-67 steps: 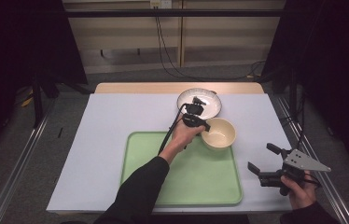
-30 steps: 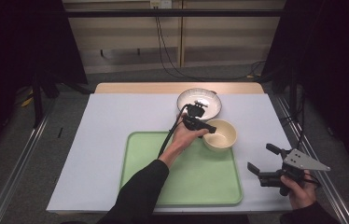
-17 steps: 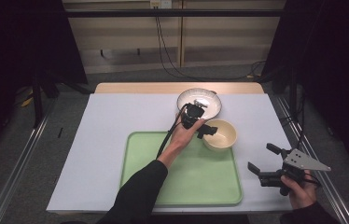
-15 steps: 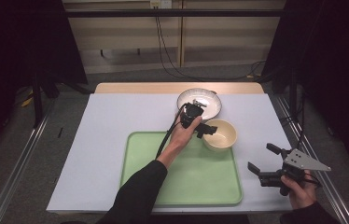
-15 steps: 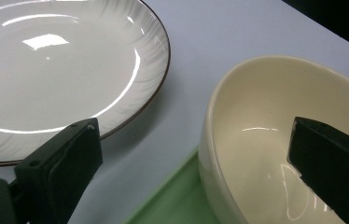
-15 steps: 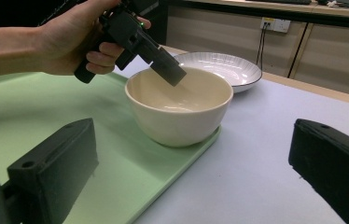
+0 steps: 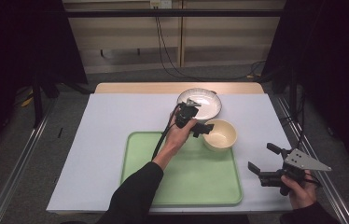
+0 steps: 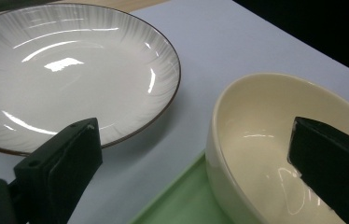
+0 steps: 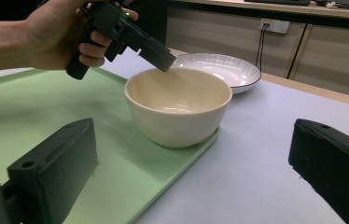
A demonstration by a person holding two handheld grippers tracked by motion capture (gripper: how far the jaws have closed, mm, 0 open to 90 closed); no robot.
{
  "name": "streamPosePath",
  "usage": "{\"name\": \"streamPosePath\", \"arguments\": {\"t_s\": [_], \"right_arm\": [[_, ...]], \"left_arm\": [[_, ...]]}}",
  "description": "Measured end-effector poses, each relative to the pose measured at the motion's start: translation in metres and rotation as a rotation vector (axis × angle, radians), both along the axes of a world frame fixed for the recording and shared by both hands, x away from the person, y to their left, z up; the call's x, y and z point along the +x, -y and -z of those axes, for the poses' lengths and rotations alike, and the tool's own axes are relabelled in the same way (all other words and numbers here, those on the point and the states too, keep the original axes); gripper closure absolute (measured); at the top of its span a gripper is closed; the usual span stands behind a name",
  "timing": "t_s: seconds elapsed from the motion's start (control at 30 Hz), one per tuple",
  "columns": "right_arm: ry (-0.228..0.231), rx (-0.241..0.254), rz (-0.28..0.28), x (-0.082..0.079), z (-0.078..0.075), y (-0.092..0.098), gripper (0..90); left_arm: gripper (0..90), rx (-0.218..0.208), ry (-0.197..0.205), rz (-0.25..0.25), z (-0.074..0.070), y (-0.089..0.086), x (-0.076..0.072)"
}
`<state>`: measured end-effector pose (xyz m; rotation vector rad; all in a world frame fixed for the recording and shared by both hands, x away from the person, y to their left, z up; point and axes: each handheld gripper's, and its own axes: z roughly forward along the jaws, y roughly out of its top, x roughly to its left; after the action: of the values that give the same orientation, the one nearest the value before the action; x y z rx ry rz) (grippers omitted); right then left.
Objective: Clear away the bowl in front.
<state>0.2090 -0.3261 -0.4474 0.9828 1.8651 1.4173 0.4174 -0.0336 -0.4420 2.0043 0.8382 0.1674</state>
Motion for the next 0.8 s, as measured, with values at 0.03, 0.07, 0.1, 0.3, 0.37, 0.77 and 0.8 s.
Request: {"name": "streamPosePath", "arguments": {"t_s": [0.03, 0.07, 0.1, 0.3, 0.37, 0.77, 0.8], "right_arm": [[0.001, 0.0, 0.001, 0.0, 0.0, 0.0, 0.9], [0.002, -0.001, 0.0, 0.0, 0.0, 0.0, 0.9], [0.004, -0.001, 0.001, 0.0, 0.0, 0.0, 0.9], [0.005, 0.002, 0.007, 0.0, 0.0, 0.0, 0.9], [0.004, 0.006, 0.004, 0.0, 0.0, 0.0, 0.9], [0.007, 0.006, 0.007, 0.0, 0.0, 0.0, 0.9], [0.007, 0.006, 0.007, 0.0, 0.0, 0.0, 0.9]], "left_arm": [[3.0, -0.004, -0.005, 0.006, -0.001, -0.004, -0.001], [3.0, -0.015, -0.003, 0.002, -0.001, -0.005, -0.002], [3.0, -0.016, 0.013, -0.009, -0.002, -0.01, -0.004], [2.8, -0.031, 0.038, -0.023, -0.008, -0.023, -0.007], [2.8, -0.033, 0.052, -0.034, -0.011, -0.03, -0.01], [2.3, -0.032, 0.101, -0.08, -0.02, -0.057, -0.019], [2.3, -0.028, 0.103, -0.087, -0.021, -0.058, -0.02]]}}
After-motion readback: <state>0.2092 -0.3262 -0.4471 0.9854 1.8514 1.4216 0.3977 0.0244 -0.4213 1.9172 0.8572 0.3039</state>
